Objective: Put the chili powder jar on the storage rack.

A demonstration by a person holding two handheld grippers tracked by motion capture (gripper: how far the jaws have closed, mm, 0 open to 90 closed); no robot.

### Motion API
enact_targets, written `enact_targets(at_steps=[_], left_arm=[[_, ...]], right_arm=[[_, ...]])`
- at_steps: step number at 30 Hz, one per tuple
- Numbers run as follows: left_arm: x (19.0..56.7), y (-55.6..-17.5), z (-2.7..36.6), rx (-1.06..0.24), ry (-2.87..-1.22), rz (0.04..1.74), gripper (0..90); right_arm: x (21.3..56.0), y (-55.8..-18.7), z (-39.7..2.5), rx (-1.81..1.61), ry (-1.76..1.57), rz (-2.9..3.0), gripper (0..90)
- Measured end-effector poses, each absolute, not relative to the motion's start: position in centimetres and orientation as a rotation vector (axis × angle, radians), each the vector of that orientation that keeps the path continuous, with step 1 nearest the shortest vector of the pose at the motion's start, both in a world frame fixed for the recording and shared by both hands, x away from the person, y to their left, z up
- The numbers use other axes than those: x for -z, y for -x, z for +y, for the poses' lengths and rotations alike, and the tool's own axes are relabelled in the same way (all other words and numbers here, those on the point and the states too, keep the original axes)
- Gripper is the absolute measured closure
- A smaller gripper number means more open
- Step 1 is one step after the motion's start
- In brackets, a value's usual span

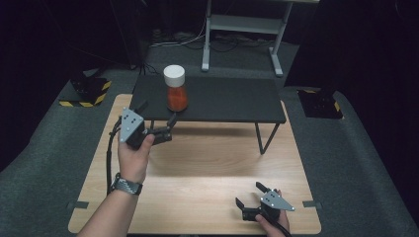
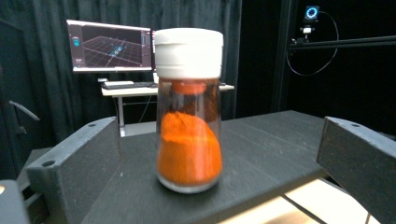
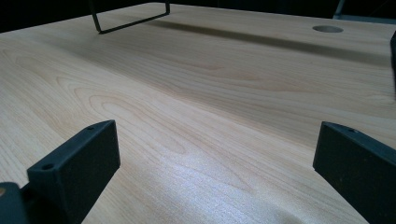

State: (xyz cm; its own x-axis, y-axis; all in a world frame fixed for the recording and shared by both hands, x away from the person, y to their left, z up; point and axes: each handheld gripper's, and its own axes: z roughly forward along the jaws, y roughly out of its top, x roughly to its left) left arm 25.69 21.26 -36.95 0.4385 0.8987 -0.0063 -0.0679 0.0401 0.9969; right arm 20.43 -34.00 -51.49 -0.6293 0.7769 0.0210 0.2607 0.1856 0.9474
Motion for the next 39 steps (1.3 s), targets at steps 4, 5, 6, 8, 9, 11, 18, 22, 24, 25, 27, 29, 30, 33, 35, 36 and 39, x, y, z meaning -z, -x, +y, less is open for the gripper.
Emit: enact_targets(at_steps=[4, 5, 6, 8, 9, 11, 18, 22, 24, 25, 27, 29, 30, 33, 35, 36, 39], left_arm=[[38.4, -24.1, 21.8, -0.898, -1.337, 0.814, 0.4], [38.8, -23.8, 22.0, -0.892, -1.338, 0.809, 0.4], [39.2, -23.4, 22.2, -0.889, -1.344, 0.807, 0.4], [40.6, -22.5, 22.8, -0.882, -1.347, 0.805, 0.4], [40.6, -22.5, 22.8, -0.882, -1.347, 0.805, 0.4], [41.7, -21.9, 23.3, -0.87, -1.337, 0.799, 0.4], [46.0, -19.5, 25.0, -0.826, -1.356, 0.799, 0.4], [48.3, -18.2, 25.9, -0.804, -1.367, 0.823, 0.4], [49.3, -17.6, 26.3, -0.802, -1.375, 0.836, 0.4], [49.7, -17.4, 26.5, -0.797, -1.381, 0.844, 0.4], [50.7, -16.7, 27.1, -0.784, -1.401, 0.867, 0.4], [51.2, -16.3, 27.4, -0.776, -1.41, 0.882, 0.4], [51.2, -16.3, 27.4, -0.776, -1.41, 0.882, 0.4], [51.9, -15.8, 27.6, -0.757, -1.426, 0.905, 0.4], [52.4, -15.6, 27.6, -0.748, -1.428, 0.918, 0.4], [52.5, -15.5, 27.6, -0.741, -1.441, 0.925, 0.4], [52.9, -15.4, 27.5, -0.723, -1.467, 0.944, 0.4]], right_arm=[[51.5, -20.4, -34.0, -1.447, -0.972, 1.994, 0.4], [51.5, -20.4, -34.0, -1.447, -0.972, 1.993, 0.4], [51.5, -20.4, -33.9, -1.446, -0.972, 1.993, 0.4], [51.5, -20.4, -33.9, -1.445, -0.971, 1.993, 0.3], [51.5, -20.4, -33.9, -1.445, -0.971, 1.993, 0.3], [51.5, -20.4, -33.9, -1.445, -0.97, 1.991, 0.4], [51.5, -20.3, -33.9, -1.445, -0.967, 1.991, 0.4], [51.6, -20.3, -33.9, -1.448, -0.968, 1.987, 0.3], [51.6, -20.3, -34.0, -1.45, -0.968, 1.986, 0.4], [51.6, -20.3, -34.0, -1.451, -0.969, 1.984, 0.4], [51.7, -20.2, -34.1, -1.46, -0.961, 1.981, 0.4], [51.7, -20.3, -34.0, -1.456, -0.964, 1.985, 0.4], [51.7, -20.3, -34.0, -1.456, -0.964, 1.985, 0.4], [51.7, -20.3, -34.0, -1.457, -0.965, 1.983, 0.4], [51.7, -20.3, -34.0, -1.456, -0.964, 1.981, 0.3], [51.7, -20.2, -34.0, -1.456, -0.963, 1.981, 0.4], [51.7, -20.2, -34.0, -1.454, -0.964, 1.98, 0.4]])
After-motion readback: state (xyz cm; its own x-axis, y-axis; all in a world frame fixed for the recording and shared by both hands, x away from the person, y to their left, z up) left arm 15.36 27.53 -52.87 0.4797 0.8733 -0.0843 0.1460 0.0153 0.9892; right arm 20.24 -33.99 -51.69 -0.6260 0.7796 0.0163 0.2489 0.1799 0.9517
